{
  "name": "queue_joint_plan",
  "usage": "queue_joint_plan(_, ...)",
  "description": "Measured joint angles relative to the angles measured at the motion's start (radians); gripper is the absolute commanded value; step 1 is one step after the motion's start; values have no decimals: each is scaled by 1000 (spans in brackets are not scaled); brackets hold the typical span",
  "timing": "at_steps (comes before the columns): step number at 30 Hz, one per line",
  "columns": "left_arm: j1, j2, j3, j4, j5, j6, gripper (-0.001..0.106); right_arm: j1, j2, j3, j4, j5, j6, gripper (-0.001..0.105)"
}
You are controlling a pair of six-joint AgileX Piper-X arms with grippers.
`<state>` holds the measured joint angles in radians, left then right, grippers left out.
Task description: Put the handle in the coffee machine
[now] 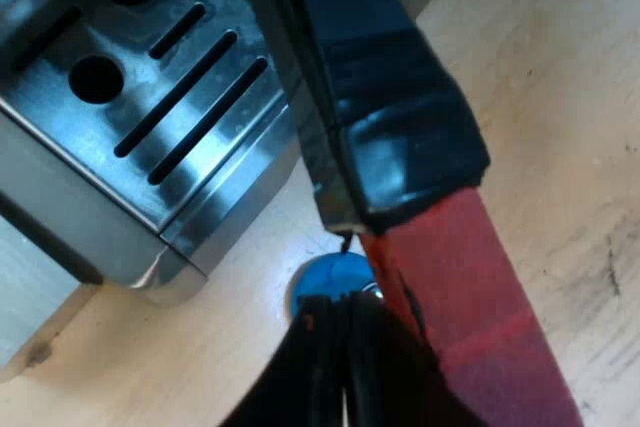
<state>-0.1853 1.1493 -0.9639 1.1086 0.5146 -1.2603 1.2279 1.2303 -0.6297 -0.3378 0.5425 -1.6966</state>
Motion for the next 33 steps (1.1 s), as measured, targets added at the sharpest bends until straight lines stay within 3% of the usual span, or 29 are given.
queue_joint_plan(13, -83, -7, 0, -7, -40, -47, 1, 0, -254, -23, 377, -2, 0, 32)
queue_joint_plan(16, -157, -10, 0, -19, -82, -100, 1, 0, -331, -77, 534, -23, 3, 32)
queue_joint_plan(26, -273, -16, 0, -40, -154, -109, 1, 0, -373, -114, 662, -24, 3, 32)
queue_joint_plan(33, -379, -16, 16, -2, -106, -104, 1, 0, -373, -114, 669, -24, 3, 32)
